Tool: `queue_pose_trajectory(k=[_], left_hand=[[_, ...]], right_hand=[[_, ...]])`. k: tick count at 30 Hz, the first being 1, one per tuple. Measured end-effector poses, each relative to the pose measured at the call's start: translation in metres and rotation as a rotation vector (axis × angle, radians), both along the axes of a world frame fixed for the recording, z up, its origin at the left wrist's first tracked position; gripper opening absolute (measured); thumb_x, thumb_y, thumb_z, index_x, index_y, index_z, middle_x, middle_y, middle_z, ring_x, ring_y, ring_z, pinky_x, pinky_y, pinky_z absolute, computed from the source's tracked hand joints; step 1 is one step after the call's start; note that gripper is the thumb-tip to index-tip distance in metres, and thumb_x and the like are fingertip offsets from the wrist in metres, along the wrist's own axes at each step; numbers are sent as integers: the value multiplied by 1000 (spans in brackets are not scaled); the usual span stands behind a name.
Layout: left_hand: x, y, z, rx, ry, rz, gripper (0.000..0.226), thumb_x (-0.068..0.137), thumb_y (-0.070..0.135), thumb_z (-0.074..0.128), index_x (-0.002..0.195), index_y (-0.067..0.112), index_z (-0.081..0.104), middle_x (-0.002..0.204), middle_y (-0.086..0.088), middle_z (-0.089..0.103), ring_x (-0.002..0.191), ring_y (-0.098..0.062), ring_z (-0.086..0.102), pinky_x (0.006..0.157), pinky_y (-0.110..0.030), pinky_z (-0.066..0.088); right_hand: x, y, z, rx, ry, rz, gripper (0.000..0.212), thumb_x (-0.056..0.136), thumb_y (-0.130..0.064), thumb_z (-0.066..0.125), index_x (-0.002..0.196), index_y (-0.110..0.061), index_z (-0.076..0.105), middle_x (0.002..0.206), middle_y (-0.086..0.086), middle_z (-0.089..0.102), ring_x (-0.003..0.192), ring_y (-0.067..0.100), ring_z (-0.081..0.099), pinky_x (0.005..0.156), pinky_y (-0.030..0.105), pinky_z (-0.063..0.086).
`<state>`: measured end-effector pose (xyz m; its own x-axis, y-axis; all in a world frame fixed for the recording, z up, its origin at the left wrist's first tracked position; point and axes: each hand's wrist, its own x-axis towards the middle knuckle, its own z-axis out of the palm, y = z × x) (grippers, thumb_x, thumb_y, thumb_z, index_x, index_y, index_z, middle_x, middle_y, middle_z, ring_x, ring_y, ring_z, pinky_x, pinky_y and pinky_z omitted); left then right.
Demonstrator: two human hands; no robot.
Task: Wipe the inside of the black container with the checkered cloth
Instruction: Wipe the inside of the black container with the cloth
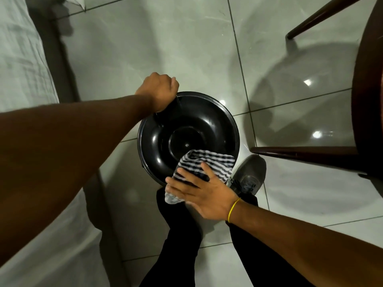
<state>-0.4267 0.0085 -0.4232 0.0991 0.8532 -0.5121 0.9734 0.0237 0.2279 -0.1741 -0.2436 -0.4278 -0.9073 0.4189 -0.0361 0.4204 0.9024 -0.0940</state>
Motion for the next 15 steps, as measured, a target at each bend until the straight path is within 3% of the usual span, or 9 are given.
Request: queue_pose_trajectory(k=[5, 15], left_hand=[[2, 0, 4, -5, 21, 14, 36, 109, 24, 24, 86, 7, 46, 99, -31, 63, 83, -37, 41, 73, -42, 30], [2, -2, 9, 20, 35, -38, 34, 109, 23, 26, 89, 6, 48, 96, -30, 63, 81, -36, 43, 72, -42, 32]], right_hand=[[14, 5, -1, -74, 36, -253, 85, 106, -67, 48, 177, -37, 12, 188, -6, 3, 173, 33, -1, 129, 76, -11], [2, 18, 6, -218, 78, -716, 83, 108, -72, 32, 178, -32, 13, 188, -2, 0, 173, 34, -6, 131, 76, 7]])
